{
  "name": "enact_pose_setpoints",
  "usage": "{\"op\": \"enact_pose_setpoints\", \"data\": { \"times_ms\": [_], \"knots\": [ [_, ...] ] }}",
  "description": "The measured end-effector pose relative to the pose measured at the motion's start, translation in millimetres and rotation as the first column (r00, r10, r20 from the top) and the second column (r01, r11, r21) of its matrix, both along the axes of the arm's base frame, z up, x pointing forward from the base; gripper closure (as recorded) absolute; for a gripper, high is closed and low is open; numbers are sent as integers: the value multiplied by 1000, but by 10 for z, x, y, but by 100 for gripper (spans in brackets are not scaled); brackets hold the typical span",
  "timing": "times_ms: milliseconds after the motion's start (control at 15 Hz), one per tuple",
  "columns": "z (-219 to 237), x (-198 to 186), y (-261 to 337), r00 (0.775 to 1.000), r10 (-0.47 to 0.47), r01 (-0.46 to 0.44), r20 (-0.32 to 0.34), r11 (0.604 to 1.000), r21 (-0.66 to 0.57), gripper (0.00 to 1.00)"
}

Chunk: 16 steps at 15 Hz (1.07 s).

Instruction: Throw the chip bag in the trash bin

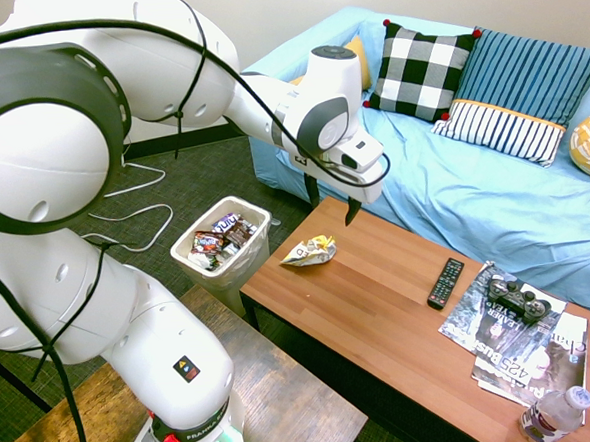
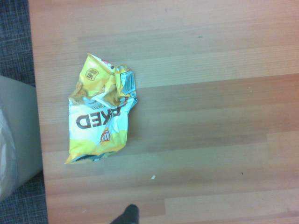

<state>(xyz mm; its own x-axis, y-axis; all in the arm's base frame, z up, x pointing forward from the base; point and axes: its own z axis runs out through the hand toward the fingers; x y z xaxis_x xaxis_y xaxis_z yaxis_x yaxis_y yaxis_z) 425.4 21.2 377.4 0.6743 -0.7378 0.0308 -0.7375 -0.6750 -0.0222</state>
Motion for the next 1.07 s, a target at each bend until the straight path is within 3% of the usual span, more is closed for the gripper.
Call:
{"op": "enact_pose_setpoints", "data": {
  "times_ms": [600, 1067],
  "knots": [
    [-546, 353, 270, 1000, 8, -8, -13, 999, 35, 0],
    [-1470, 795, 632, 990, -20, 34, -139, 995, 95, 0]
  ]
}}
